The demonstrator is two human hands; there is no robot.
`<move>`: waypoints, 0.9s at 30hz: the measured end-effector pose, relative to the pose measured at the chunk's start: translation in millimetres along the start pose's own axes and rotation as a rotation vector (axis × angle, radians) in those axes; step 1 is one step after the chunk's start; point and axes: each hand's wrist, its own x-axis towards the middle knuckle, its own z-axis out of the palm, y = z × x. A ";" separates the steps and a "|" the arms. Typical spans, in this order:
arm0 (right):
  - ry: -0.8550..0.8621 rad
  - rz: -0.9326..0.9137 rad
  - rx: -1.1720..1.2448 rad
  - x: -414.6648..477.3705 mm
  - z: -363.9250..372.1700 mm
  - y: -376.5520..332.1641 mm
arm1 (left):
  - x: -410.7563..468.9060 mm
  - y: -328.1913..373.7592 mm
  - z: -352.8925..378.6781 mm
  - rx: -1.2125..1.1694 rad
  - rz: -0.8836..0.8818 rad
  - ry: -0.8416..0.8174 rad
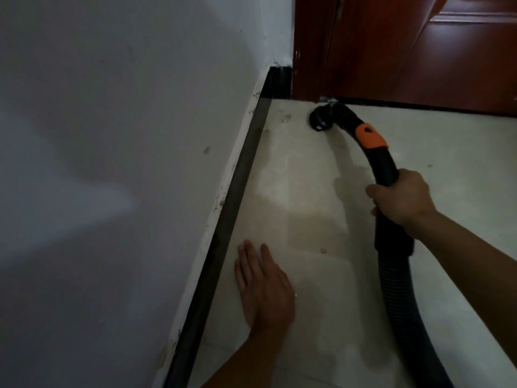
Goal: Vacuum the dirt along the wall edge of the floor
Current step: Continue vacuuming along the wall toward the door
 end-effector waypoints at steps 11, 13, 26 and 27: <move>-0.059 -0.048 -0.046 32.4 61.1 -60.2 | 0.1 -0.8 -1.9 0.008 0.009 -0.031; -0.078 -0.031 -0.049 37.7 62.4 -68.4 | 0.5 -0.5 -3.2 0.008 0.015 -0.036; -0.375 -0.142 -0.166 -71.1 -11.2 -9.6 | -0.2 2.0 -9.8 -0.023 0.009 -0.019; -0.397 -0.144 -0.174 -86.2 -13.9 1.6 | -0.1 2.1 -9.5 -0.025 0.002 -0.014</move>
